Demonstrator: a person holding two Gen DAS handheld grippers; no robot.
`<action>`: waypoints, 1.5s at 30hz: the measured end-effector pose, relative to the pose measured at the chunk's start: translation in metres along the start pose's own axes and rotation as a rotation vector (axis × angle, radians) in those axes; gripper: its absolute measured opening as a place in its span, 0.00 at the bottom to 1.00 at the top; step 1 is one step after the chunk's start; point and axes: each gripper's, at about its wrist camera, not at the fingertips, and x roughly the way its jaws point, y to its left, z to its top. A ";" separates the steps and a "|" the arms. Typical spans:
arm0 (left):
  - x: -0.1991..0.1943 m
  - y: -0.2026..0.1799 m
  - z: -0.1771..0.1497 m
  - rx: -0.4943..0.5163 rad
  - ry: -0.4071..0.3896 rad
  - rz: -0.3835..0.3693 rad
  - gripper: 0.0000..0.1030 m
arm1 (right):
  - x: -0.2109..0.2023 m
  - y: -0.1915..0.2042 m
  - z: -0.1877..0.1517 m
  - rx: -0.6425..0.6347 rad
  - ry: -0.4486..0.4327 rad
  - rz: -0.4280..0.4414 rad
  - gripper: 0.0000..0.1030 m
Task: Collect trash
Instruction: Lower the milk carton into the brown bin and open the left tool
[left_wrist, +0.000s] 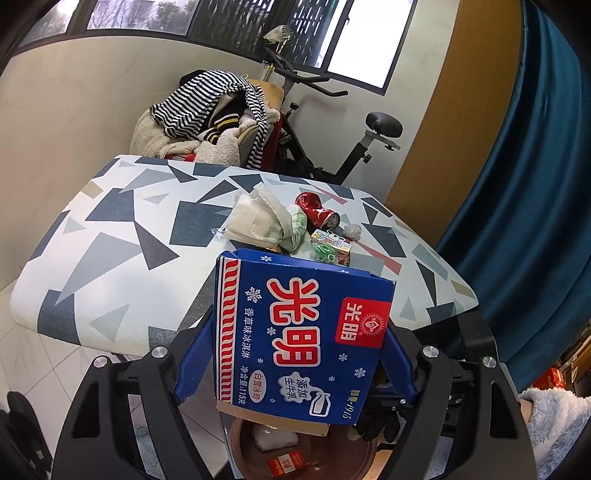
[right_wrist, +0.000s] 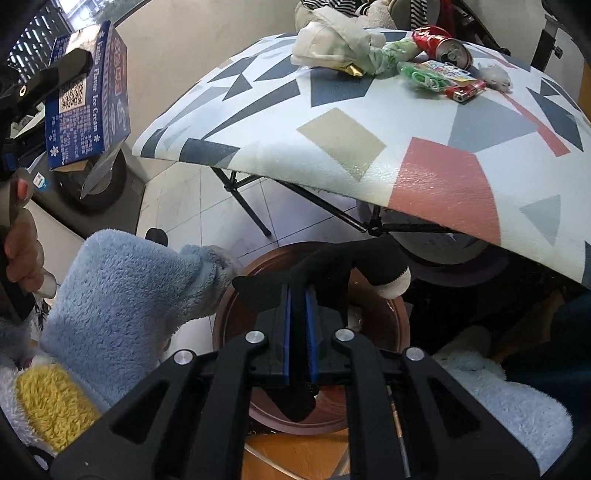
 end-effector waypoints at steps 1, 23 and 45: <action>0.000 0.000 0.000 -0.001 0.000 0.000 0.76 | 0.000 -0.001 0.003 -0.002 0.003 0.000 0.16; 0.013 -0.001 -0.015 0.018 0.058 -0.022 0.76 | -0.058 -0.014 0.027 -0.023 -0.226 -0.274 0.94; 0.031 -0.033 -0.019 0.109 0.103 -0.064 0.94 | -0.102 -0.035 0.035 0.035 -0.319 -0.380 0.94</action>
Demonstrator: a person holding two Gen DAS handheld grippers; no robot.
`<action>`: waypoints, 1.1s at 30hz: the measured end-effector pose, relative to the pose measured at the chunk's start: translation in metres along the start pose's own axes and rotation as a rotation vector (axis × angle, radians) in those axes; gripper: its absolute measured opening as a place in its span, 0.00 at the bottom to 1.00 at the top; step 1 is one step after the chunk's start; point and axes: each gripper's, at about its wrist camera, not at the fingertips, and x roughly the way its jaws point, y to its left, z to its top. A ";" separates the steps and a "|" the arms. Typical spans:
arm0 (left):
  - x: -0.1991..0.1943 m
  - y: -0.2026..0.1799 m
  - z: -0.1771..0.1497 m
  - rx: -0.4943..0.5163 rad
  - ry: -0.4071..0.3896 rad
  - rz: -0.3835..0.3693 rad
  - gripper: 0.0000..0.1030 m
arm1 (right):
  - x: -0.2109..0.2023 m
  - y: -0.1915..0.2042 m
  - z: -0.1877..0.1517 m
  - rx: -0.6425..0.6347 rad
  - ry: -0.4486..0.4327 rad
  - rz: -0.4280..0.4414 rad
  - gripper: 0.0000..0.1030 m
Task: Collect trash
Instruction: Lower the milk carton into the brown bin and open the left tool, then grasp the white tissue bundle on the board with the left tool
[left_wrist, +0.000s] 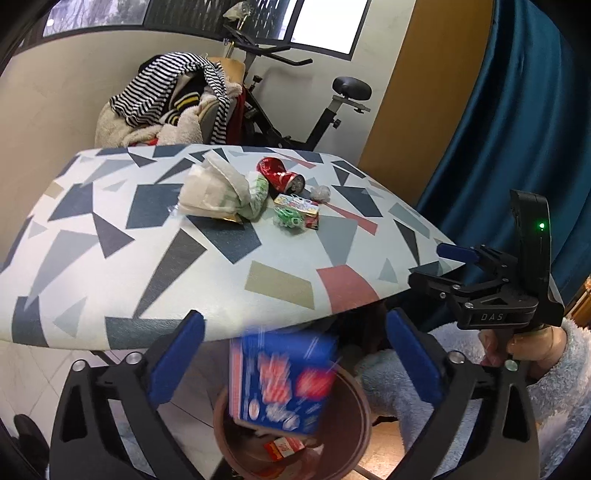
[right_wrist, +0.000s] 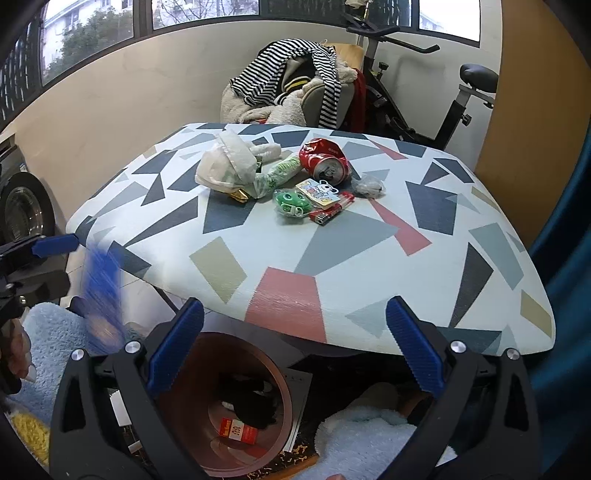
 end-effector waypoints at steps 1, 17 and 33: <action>0.000 0.001 0.001 0.004 -0.001 0.010 0.94 | 0.000 0.000 -0.001 0.001 0.001 -0.003 0.94; -0.019 0.041 0.025 -0.009 -0.107 0.143 0.94 | 0.006 -0.012 0.009 0.015 -0.029 -0.006 0.95; 0.070 0.101 0.098 -0.183 -0.013 0.068 0.94 | 0.039 -0.026 0.036 -0.013 -0.001 -0.104 0.95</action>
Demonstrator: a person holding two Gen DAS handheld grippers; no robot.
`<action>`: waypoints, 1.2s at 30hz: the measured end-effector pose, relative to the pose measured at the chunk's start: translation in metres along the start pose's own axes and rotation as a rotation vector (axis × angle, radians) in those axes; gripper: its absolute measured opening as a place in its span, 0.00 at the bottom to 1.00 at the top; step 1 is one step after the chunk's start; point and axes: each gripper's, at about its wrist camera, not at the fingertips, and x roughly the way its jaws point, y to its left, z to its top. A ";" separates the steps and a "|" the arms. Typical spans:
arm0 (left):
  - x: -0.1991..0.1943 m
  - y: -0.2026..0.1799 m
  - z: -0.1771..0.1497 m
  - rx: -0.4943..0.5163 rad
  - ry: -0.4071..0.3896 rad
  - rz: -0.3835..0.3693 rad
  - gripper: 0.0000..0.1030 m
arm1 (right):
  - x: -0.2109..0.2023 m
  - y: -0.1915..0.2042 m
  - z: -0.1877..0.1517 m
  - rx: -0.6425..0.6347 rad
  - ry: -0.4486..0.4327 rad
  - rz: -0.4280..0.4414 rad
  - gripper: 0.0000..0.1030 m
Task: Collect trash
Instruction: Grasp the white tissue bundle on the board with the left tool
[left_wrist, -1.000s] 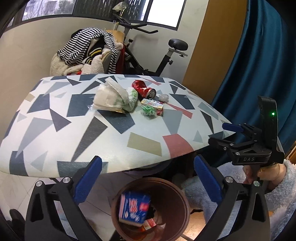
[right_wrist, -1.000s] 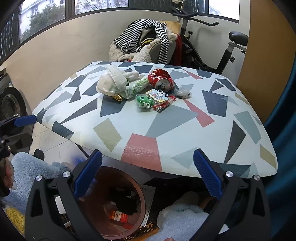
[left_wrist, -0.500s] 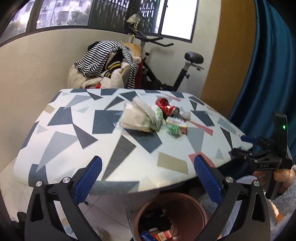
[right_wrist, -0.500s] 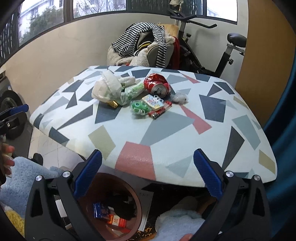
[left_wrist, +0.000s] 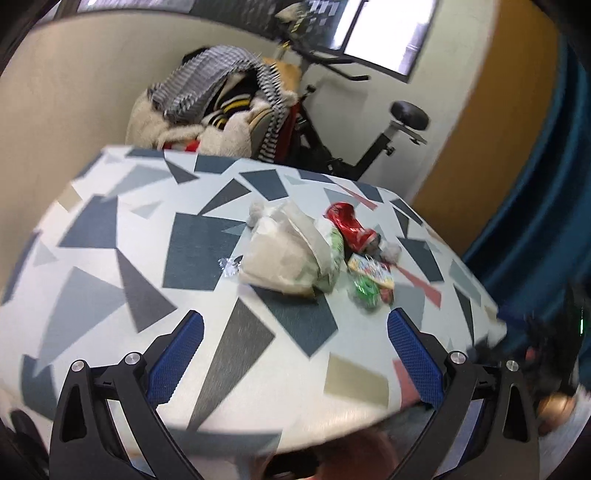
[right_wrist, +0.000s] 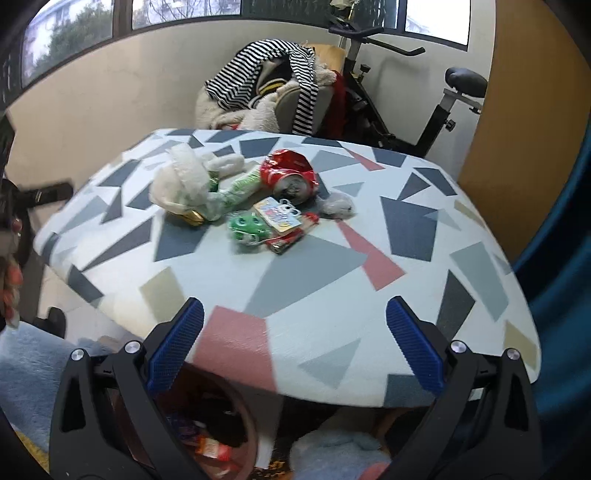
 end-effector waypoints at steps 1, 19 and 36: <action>0.010 0.004 0.006 -0.021 0.007 -0.007 0.94 | 0.003 -0.001 0.001 0.000 0.005 -0.006 0.94; 0.128 0.050 0.026 -0.172 0.112 -0.149 0.25 | 0.054 -0.040 0.012 0.095 0.054 0.062 0.94; -0.031 0.008 0.074 0.018 -0.145 -0.374 0.05 | 0.065 -0.023 0.049 0.078 0.006 0.110 0.94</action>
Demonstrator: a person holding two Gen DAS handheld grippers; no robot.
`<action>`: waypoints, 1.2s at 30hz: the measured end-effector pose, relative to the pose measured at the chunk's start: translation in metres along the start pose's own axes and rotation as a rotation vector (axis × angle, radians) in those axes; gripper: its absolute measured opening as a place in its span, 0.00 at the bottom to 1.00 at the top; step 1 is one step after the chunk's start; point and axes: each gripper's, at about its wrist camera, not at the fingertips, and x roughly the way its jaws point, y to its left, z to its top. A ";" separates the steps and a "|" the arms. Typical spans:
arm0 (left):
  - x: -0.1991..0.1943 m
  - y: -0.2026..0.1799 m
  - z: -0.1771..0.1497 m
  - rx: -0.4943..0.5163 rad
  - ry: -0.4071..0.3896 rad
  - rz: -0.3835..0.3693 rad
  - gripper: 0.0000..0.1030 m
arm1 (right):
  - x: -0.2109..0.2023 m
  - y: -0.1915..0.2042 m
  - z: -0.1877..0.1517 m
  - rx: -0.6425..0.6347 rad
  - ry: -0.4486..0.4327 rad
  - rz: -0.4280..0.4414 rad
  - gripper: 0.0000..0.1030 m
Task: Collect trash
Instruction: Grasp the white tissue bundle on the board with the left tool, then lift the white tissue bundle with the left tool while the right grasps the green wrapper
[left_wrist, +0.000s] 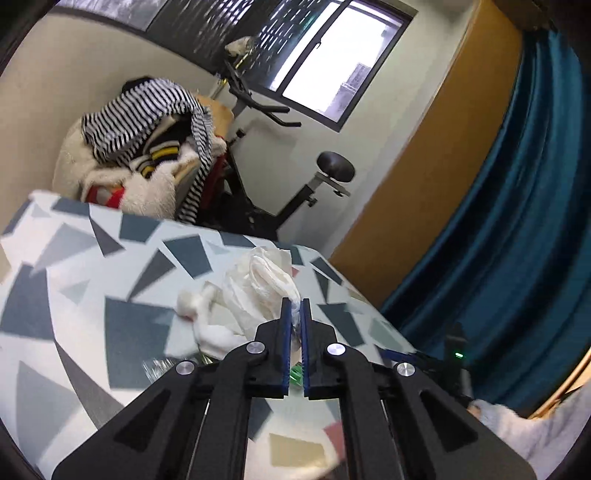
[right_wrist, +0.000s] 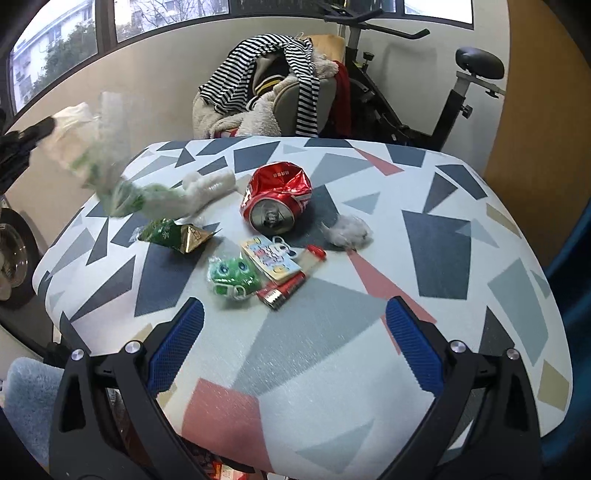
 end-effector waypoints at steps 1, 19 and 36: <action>-0.004 0.001 -0.002 -0.018 0.007 -0.015 0.05 | 0.000 0.001 0.001 -0.002 -0.002 0.001 0.94; -0.026 0.079 -0.097 -0.268 0.169 0.207 0.71 | -0.001 0.016 -0.014 -0.005 0.051 0.024 0.94; 0.042 0.067 -0.131 -0.114 0.347 0.375 0.60 | -0.002 0.019 -0.019 -0.006 0.061 0.033 0.94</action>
